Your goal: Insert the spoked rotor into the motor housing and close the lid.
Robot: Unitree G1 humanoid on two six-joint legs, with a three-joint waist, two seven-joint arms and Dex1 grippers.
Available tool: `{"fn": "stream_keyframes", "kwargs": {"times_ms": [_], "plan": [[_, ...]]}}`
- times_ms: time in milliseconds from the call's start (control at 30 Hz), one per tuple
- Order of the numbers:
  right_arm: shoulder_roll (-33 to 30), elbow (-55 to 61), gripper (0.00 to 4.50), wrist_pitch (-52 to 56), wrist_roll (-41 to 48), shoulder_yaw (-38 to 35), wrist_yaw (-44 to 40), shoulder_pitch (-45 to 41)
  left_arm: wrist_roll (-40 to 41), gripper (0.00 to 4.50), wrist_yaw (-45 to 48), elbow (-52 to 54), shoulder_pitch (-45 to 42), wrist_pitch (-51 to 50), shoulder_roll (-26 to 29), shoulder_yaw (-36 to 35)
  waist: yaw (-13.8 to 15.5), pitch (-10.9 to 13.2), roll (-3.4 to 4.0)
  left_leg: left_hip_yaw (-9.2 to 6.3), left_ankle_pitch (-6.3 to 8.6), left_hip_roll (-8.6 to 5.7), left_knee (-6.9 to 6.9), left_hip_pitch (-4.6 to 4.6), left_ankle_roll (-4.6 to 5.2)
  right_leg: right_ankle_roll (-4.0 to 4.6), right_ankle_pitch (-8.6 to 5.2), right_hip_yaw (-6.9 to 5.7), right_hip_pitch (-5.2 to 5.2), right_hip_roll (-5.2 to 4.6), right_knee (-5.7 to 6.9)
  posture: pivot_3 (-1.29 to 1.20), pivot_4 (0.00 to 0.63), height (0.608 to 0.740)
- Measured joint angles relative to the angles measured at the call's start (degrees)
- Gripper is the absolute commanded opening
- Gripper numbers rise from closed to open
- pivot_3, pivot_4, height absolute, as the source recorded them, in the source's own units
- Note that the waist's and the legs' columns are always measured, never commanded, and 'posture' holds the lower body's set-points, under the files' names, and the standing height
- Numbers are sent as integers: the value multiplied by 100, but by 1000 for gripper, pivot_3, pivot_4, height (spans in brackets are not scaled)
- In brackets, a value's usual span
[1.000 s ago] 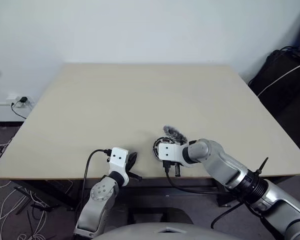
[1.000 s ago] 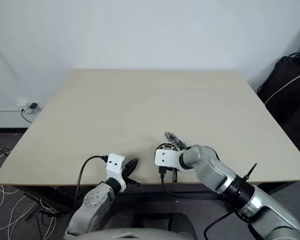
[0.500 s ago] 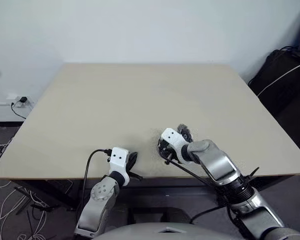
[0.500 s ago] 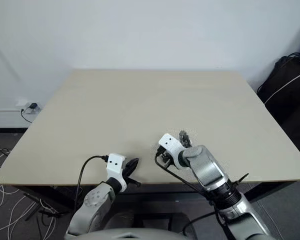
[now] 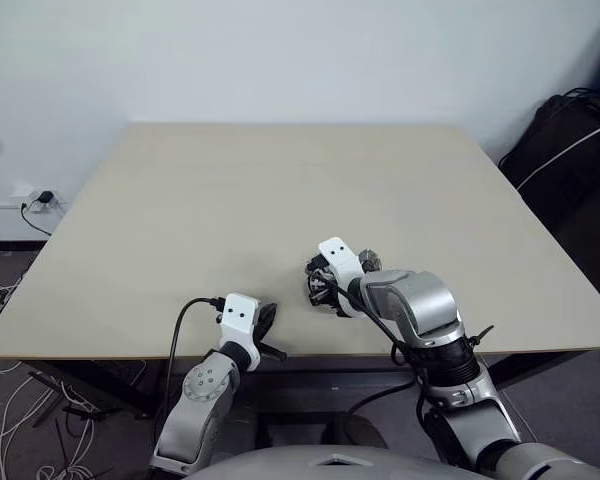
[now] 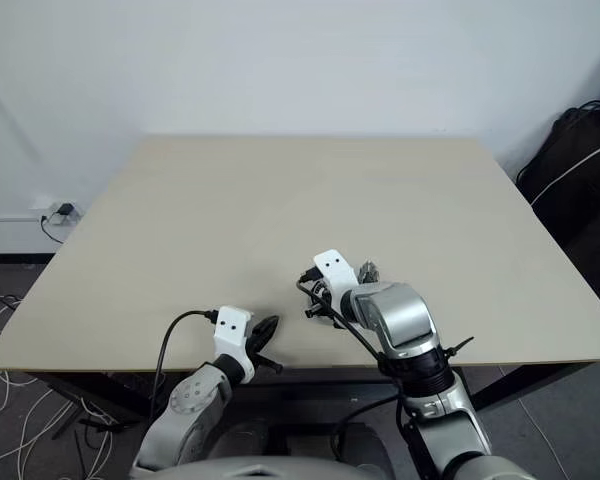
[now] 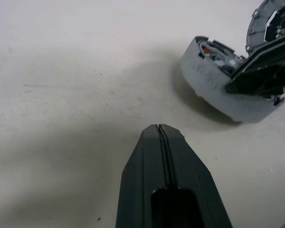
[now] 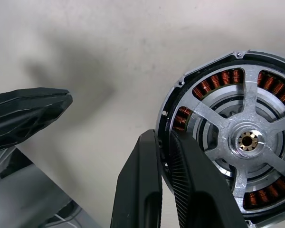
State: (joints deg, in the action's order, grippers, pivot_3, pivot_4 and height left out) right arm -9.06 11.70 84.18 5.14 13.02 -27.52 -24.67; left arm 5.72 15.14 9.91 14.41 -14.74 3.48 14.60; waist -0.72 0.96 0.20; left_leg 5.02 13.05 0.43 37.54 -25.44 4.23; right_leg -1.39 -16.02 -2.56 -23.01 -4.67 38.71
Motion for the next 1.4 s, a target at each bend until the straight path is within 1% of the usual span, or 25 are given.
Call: {"fn": "stream_keyframes", "kwargs": {"times_ms": [133, 200, 300, 400, 533, 700, 800, 833, 867, 900, 933, 1000, 1033, 1167, 1300, 1400], "plan": [[64, -160, 48, -137, 80, 1, 181, -4, 0, 0, -4, 0, 25, 0, 3, -5, 0, -1, 2, 0, 0, 0, 1, 0, 0, -1, 1, 0, 2, 0, 0, 0, 0, 740], [88, -226, 775, -203, 115, 2, 252, -5, -1, 0, -5, 0, 27, 0, 4, -8, 1, -2, 2, 0, 0, 0, 2, 1, 0, -3, 2, 0, 4, 0, 0, 0, 0, 740], [121, -343, 1634, -364, 138, -1, 387, -6, 0, 0, -5, 0, 31, 0, 6, -9, -1, -2, 2, 0, 0, 0, 3, 1, 1, -4, 3, -1, 4, 0, 0, 0, 0, 740], [271, -374, 2625, -416, 231, -33, 464, -6, 0, 0, -4, 0, 31, 0, 10, -11, -4, -3, 4, 0, 0, 0, 3, 1, 1, -3, 3, -1, 3, 2, 0, 0, 0, 740], [646, -356, 2625, -575, 496, -305, 496, -1, 0, 0, -3, 0, 30, 0, 12, -23, -14, -3, 5, 0, -1, 1, 3, 1, 1, -4, 3, 0, 4, 4, 0, 0, 0, 740], [1280, -251, 2625, -923, 884, -769, 594, 3, 0, 0, 2, 1, 29, -1, 16, -17, -11, -4, 5, 0, 0, 1, 3, 1, 1, -6, 4, 0, 5, 5, 1, 0, 0, 740], [1662, -209, 2062, -1317, 1111, -1191, 754, -4, 0, 0, 13, 0, 30, -2, 31, -17, -8, -4, 6, 0, 0, 0, 3, 1, 1, -7, 5, -1, 5, 5, 0, 0, 0, 740], [1704, -204, 1698, -1400, 1164, -1289, 805, -17, 0, 0, 21, 1, 30, -2, 38, -8, -7, -4, 6, 0, 0, 0, 3, 1, 1, -7, 5, 0, 5, 5, 0, 0, 0, 740], [1757, -204, 1519, -1498, 1214, -1435, 889, -44, 1, 0, 31, 1, 31, -3, 48, -2, -6, -4, 6, 0, 0, -1, 3, 1, 1, -7, 5, 0, 5, 5, 1, 0, 0, 740], [1805, -200, 1199, -1601, 1239, -1579, 967, -77, 1, 0, 44, 1, 31, -4, 65, 3, -8, -4, 7, 0, 0, -1, 3, 1, 1, -8, 5, 0, 5, 5, 1, 0, 0, 740], [1822, -167, 759, -1781, 1286, -1716, 1087, -91, 1, 0, 60, 1, 32, -5, 71, 5, -8, -4, 8, 0, 0, 0, 2, 1, 0, -8, 5, -1, 5, 5, 0, 0, 0, 740], [1823, -113, 179, -2159, 1321, -1899, 1308, -92, 1, 0, 88, 1, 36, -5, 79, 6, -8, -2, 10, 1, 0, -1, 1, 1, 0, -7, 5, 0, 3, 5, 0, 0, 0, 740], [1824, -52, 44, -2484, 1313, -1999, 1472, -92, 2, 0, 106, 2, 40, -6, 84, 7, -10, -1, 12, 1, 0, -1, 0, 0, 0, -7, 5, 1, 1, 5, 1, 0, 0, 740], [1751, 141, 44, -3611, 905, -2052, 2103, -77, 1, 0, 122, 2, 59, -6, 108, 9, -40, 0, 16, 4, -2, 0, -5, 0, -2, -6, 4, 4, -3, 8, 0, 0, 0, 740], [1127, 410, 44, -4578, 136, -1753, 2529, 281, 2, 0, 140, 5, 63, -13, 125, 22, -28, -1, 15, 9, -5, -2, -4, 0, 1, -5, 3, 3, 2, 9, -1, 0, 0, 740], [682, 516, 44, -4897, -311, -1691, 2712, 700, 2, 0, 158, 10, 62, -18, 143, 22, -24, -1, 16, 12, -7, -2, -2, 5, 4, -7, 4, 5, 7, 11, 0, 0, 0, 740]]}}
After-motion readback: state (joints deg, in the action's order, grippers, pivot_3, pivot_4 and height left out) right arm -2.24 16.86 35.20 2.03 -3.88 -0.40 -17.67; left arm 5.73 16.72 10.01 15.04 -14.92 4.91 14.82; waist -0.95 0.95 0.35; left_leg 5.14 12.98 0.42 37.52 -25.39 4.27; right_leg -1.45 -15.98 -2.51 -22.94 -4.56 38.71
